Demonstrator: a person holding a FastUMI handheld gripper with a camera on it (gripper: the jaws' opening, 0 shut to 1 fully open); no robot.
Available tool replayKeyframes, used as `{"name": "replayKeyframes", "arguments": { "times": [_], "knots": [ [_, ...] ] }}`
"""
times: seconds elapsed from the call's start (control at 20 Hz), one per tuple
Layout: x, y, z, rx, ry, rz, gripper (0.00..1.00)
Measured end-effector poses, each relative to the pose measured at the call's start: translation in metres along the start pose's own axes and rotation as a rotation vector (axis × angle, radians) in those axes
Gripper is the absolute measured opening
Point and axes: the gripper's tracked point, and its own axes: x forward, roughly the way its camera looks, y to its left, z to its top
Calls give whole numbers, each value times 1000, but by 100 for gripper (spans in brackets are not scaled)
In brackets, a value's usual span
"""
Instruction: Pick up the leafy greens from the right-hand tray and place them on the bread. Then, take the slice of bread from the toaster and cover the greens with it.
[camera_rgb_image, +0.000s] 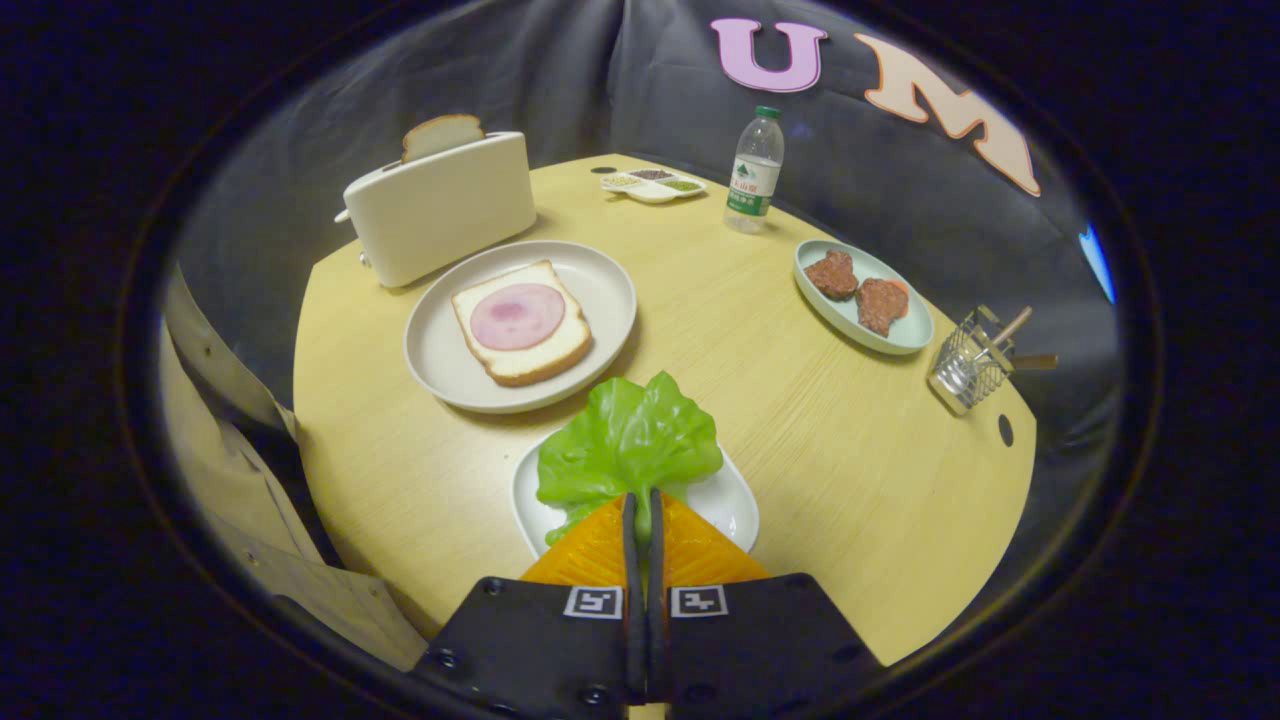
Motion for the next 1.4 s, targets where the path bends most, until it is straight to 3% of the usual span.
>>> {"name": "replayKeyframes", "arguments": {
  "times": [0.55, 1.4],
  "knots": [
    [-14, 37, 67, -33, -74, -36, 4],
    [28, 105, 134, -110, -68, 78, 4]
  ]
}}
